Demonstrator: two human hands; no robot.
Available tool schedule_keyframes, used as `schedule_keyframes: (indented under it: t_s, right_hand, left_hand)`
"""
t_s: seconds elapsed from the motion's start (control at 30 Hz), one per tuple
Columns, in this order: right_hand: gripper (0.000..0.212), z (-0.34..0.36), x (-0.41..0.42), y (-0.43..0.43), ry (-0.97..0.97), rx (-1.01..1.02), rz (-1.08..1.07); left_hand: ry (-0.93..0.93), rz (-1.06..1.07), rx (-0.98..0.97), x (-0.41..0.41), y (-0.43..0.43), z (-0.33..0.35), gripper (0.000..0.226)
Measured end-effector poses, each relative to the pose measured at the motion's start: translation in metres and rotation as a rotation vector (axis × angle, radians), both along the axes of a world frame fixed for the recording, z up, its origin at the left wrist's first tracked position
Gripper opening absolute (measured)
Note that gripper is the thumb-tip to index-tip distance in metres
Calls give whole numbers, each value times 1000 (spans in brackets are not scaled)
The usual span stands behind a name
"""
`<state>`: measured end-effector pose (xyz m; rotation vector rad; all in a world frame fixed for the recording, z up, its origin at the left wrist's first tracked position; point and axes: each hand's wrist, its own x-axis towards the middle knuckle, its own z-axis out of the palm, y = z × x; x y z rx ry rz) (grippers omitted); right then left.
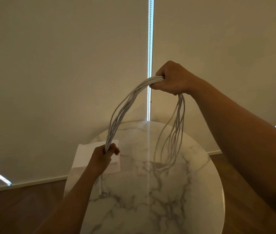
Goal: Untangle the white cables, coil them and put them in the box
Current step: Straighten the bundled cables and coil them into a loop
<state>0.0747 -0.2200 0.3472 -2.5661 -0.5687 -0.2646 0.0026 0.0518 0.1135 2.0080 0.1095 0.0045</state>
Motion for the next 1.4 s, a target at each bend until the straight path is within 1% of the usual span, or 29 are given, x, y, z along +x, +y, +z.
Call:
schedule_keyframes:
  t_s: [0.07, 0.13, 0.2, 0.27, 0.33, 0.37, 0.43, 0.5, 0.53, 0.67, 0.8, 0.83, 0.9, 0.97, 1.03, 1.17, 1.23, 1.33, 1.37, 1.4]
  right_hand:
    - [33, 4, 1, -2, -33, -74, -13]
    - [30, 11, -3, -1, -3, -82, 25]
    - [23, 18, -8, 0, 92, -39, 116]
    - [9, 26, -15, -2, 164, 27, 201]
    - [11, 31, -18, -2, 169, 76, 274]
    - [13, 32, -19, 0, 150, 90, 296]
    - [14, 32, -20, 5, 126, 128, 319]
    - [14, 31, -20, 9, 154, 199, 348]
    - [14, 31, -20, 11, 164, 223, 361]
    - [15, 38, -24, 16, 88, 302, 341]
    - [20, 50, -24, 16, 54, 472, 358]
    - [21, 52, -24, 17, 50, 503, 361]
    - [21, 57, -25, 19, 28, 538, 362]
    - [20, 61, -27, 21, 4, 546, 368]
    - [20, 64, -28, 23, -13, 542, 377]
    - [16, 63, -28, 26, -3, 572, 379]
    - [15, 61, -27, 30, 8, 607, 374]
    - [14, 58, -28, 35, 17, 612, 368]
    - [14, 57, -30, 37, 19, 601, 370]
    - [14, 56, -31, 38, 22, 588, 375]
  left_hand:
    - [9, 69, 5, 2, 5, -2, 44]
    - [22, 60, -9, 1, 7, -2, 44]
    - [23, 0, -83, -3, 6, -7, 41]
    - [25, -26, -168, -8, 4, -13, 39]
    - [51, -22, -220, -11, 0, -16, 39]
    - [67, -19, -226, -11, -2, -17, 41]
    - [75, -25, -169, -10, -5, -13, 46]
    - [70, -49, -107, -9, -8, -6, 51]
    - [68, -65, -114, -10, -11, -3, 52]
    - [88, -107, -369, -10, -22, 4, 46]
    - [45, -241, -483, -14, -26, 5, 38]
    - [32, -273, -471, -15, -29, 7, 38]
    - [-15, -303, -385, -15, -34, 12, 34]
    - [-53, -312, -311, -13, -37, 18, 22]
    - [-64, -322, -292, -12, -35, 21, 14]
    - [-95, -311, -316, -14, -27, 23, 14]
    - [-111, -330, -318, -16, -25, 26, 22]
    - [-114, -438, -384, -15, -12, 40, 66]
    - [-137, -450, -426, -14, -6, 51, 77]
    - [-192, -448, -462, -11, -1, 67, 82]
